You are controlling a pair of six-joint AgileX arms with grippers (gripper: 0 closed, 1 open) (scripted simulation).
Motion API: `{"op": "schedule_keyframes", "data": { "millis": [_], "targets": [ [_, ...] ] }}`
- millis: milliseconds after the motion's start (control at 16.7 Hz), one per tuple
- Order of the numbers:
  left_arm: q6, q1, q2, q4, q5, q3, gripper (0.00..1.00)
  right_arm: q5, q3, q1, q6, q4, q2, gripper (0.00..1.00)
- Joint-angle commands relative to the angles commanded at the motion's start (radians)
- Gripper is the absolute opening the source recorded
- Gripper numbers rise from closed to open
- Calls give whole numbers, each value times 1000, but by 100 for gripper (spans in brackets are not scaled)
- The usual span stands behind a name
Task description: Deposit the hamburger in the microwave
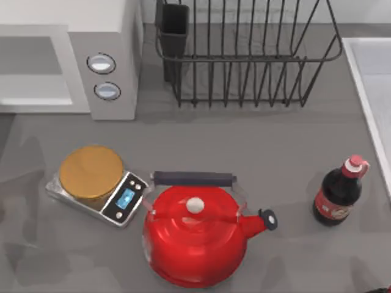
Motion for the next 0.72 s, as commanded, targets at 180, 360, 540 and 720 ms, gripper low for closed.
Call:
{"op": "schedule_keyframes", "data": {
  "millis": [180,360,540,720],
  "targets": [
    [0,0,0,0,0,0,100,0,0,0,0,0,0,100],
    [-2,-3,8,19,0,-14,100,0,0,0,0,0,0,100],
    [-1,-1,58,125,0,-66,100,0,0,0,0,0,0,100],
    [2,1,123,267,0,-132,100,0,0,0,0,0,0,100]
  ]
}}
